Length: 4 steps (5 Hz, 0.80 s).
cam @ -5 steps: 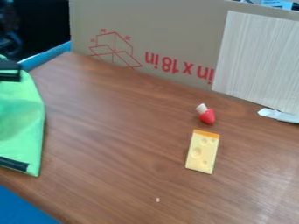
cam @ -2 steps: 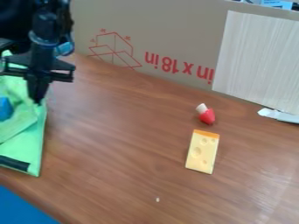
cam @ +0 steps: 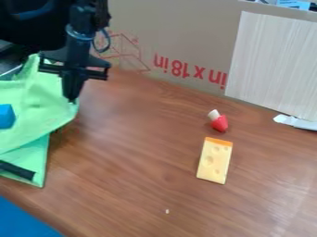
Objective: Unfold the cloth from bottom left to top right
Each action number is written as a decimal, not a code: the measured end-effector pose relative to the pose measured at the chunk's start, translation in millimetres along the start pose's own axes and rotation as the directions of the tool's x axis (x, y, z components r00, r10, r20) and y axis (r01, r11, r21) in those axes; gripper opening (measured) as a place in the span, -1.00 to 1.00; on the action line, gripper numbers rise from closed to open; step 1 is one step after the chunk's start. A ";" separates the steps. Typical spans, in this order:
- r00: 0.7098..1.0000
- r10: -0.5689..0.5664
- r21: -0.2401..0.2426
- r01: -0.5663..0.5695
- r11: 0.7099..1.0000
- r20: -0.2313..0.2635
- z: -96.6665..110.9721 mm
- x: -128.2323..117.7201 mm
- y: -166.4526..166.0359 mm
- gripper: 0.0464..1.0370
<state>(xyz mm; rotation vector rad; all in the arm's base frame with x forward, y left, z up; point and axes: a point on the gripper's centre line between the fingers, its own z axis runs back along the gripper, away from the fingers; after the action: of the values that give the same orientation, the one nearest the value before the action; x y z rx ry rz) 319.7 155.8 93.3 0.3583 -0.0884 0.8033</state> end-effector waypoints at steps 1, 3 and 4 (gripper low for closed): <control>0.998 0.016 -0.023 -0.018 1.000 -0.062 6.5 11.1 -19.7 -0.99; 0.994 -0.003 -0.041 -0.001 0.999 -0.110 21.6 13.0 -54.5 -0.99; 0.994 -0.009 -0.063 0.002 0.998 -0.106 34.8 13.3 -68.3 -0.99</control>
<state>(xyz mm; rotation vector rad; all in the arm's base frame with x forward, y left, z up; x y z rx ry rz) 380.0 109.4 109.6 0.2562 -0.0128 0.8112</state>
